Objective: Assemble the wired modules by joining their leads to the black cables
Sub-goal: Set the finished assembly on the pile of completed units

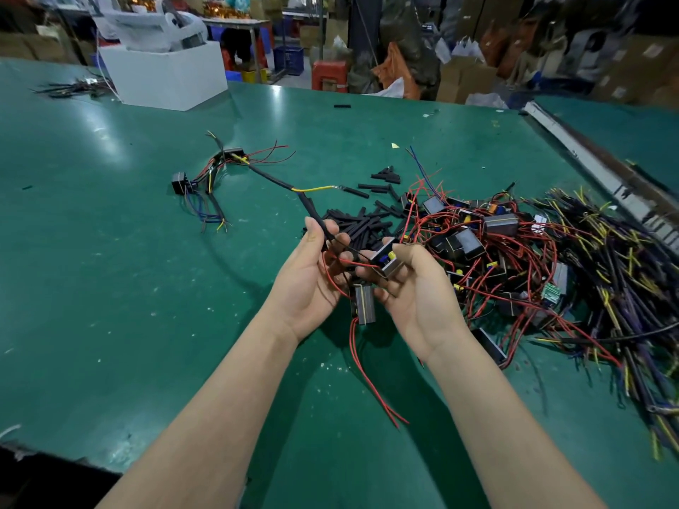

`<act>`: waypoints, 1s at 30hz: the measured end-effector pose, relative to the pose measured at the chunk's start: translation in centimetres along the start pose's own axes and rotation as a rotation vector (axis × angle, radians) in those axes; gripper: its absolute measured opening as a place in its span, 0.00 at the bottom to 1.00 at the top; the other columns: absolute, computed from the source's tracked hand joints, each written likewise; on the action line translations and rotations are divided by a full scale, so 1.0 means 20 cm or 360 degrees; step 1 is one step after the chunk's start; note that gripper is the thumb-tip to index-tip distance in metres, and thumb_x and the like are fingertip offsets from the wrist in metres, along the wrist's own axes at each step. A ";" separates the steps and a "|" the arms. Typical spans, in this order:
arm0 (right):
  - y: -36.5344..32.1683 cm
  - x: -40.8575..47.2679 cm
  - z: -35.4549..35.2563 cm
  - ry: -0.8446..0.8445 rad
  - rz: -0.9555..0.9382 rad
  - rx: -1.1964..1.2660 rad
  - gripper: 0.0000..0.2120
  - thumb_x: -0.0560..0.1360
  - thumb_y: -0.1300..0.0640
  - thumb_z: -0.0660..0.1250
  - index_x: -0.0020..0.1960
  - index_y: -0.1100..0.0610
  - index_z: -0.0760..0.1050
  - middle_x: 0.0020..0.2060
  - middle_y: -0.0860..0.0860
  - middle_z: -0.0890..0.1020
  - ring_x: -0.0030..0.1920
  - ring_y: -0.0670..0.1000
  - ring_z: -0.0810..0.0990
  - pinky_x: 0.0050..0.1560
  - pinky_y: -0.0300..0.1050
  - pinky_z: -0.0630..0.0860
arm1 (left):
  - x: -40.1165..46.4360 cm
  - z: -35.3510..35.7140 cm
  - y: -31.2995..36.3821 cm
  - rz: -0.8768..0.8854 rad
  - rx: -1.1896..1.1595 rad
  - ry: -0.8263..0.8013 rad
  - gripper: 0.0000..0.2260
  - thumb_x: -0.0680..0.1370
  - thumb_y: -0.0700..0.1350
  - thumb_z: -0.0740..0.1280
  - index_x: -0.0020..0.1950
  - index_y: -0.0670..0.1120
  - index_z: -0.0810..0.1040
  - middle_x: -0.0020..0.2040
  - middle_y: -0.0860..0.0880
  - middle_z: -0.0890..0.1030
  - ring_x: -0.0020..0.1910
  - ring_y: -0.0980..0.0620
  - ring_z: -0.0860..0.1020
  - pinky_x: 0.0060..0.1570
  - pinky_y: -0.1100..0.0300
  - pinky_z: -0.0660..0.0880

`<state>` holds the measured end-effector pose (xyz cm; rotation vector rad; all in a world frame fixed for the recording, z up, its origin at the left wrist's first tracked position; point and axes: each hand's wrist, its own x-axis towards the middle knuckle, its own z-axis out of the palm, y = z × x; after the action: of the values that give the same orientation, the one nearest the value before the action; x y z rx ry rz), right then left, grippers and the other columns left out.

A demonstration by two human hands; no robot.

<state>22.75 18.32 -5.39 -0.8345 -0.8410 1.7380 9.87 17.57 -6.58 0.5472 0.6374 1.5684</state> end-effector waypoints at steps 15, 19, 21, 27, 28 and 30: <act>-0.02 0.00 0.00 -0.0002 0.0049 0.0212 0.07 0.77 0.64 0.56 0.47 0.55 0.70 0.48 0.56 0.85 0.44 0.54 0.84 0.39 0.39 0.79 | -0.01 0.00 0.00 0.0098 0.0159 0.0160 0.15 0.80 0.56 0.55 0.48 0.51 0.78 0.34 0.52 0.75 0.32 0.55 0.77 0.35 0.61 0.74; -0.01 0.00 0.00 0.0089 0.0003 0.0095 0.06 0.79 0.59 0.57 0.45 0.54 0.71 0.36 0.48 0.84 0.37 0.50 0.83 0.32 0.37 0.73 | -0.02 0.00 0.01 0.0037 0.0158 0.0195 0.15 0.81 0.57 0.55 0.49 0.53 0.79 0.33 0.54 0.74 0.28 0.60 0.71 0.25 0.69 0.64; -0.01 0.00 0.00 0.0137 -0.0006 0.0129 0.05 0.79 0.58 0.58 0.46 0.55 0.71 0.32 0.48 0.81 0.34 0.49 0.82 0.30 0.36 0.73 | -0.02 0.00 0.01 0.0022 0.0165 0.0205 0.15 0.81 0.57 0.55 0.49 0.53 0.80 0.34 0.54 0.75 0.29 0.59 0.71 0.24 0.69 0.63; 0.01 0.01 0.00 0.0212 -0.0027 0.0199 0.05 0.80 0.55 0.59 0.51 0.57 0.69 0.38 0.53 0.77 0.31 0.49 0.81 0.28 0.36 0.73 | -0.01 0.00 0.00 -0.0023 0.0181 0.0205 0.16 0.81 0.57 0.55 0.50 0.53 0.81 0.36 0.54 0.74 0.30 0.59 0.69 0.31 0.65 0.62; 0.02 0.00 0.00 0.0214 -0.0024 0.0221 0.05 0.80 0.55 0.59 0.51 0.57 0.69 0.37 0.53 0.78 0.31 0.49 0.81 0.27 0.36 0.72 | -0.02 0.00 0.01 -0.0042 0.0179 0.0205 0.16 0.81 0.57 0.56 0.50 0.53 0.81 0.36 0.54 0.74 0.30 0.59 0.69 0.32 0.65 0.62; 0.02 0.00 0.00 0.0214 -0.0020 0.0246 0.07 0.80 0.55 0.58 0.54 0.58 0.69 0.37 0.53 0.79 0.31 0.50 0.81 0.27 0.36 0.72 | -0.02 0.00 0.01 -0.0057 0.0173 0.0194 0.16 0.81 0.57 0.57 0.50 0.53 0.82 0.36 0.54 0.74 0.31 0.59 0.69 0.32 0.65 0.63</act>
<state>22.57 18.27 -5.68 -0.8300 -0.6133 1.6921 9.75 17.14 -6.37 0.5211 0.8244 1.5485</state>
